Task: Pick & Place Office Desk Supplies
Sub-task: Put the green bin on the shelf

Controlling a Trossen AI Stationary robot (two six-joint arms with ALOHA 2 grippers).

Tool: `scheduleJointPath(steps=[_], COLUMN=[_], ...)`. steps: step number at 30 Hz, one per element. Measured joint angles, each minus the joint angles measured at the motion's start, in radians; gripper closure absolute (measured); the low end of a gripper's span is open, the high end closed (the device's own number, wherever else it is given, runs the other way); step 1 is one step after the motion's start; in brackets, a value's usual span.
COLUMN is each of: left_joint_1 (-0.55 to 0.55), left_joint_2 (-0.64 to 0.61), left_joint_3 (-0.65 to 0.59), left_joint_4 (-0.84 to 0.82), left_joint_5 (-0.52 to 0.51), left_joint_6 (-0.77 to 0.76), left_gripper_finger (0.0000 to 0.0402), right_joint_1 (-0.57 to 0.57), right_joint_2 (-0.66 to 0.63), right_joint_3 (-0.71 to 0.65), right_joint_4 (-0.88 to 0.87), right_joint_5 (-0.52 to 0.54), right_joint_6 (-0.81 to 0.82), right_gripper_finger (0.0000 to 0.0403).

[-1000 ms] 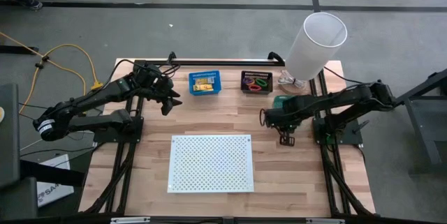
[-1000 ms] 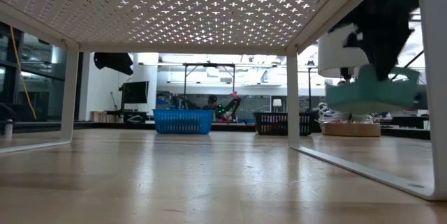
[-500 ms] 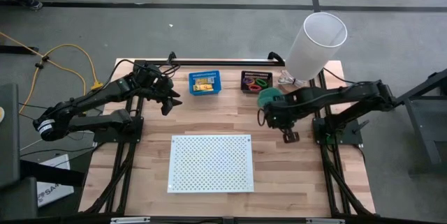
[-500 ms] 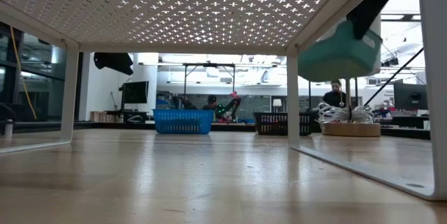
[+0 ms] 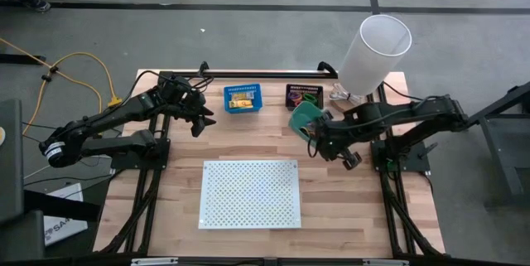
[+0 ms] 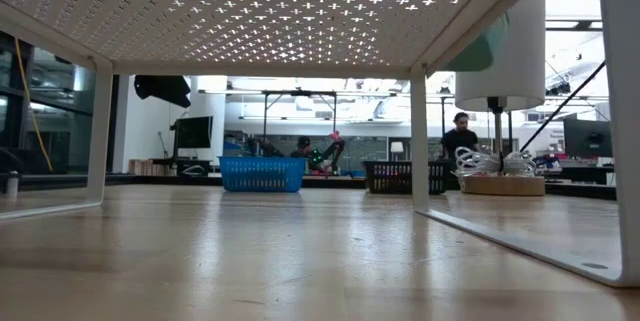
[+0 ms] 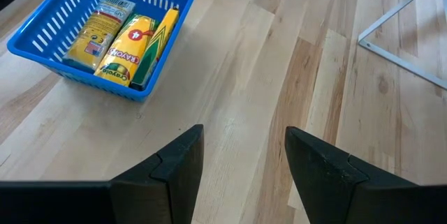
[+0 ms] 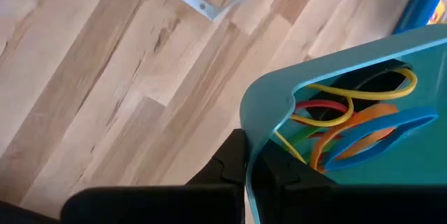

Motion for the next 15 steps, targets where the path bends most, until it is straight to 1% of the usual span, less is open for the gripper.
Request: scheduleJointPath(steps=[10, 15], left_joint_1=[0.0, 0.0], left_joint_2=[0.0, 0.0], left_joint_3=[0.0, 0.0], left_joint_4=[0.0, 0.0], left_joint_5=[0.0, 0.0], left_joint_6=[0.0, 0.0], left_gripper_finger=[0.0206, 0.0206], right_joint_1=[0.133, 0.213], right_joint_2=[0.105, 0.153], right_joint_3=[0.098, 0.136], right_joint_4=[0.01, 0.031], right_joint_5=[0.0, 0.001], right_joint_6=[-0.099, -0.101], right_gripper_finger=[0.04, 0.04])
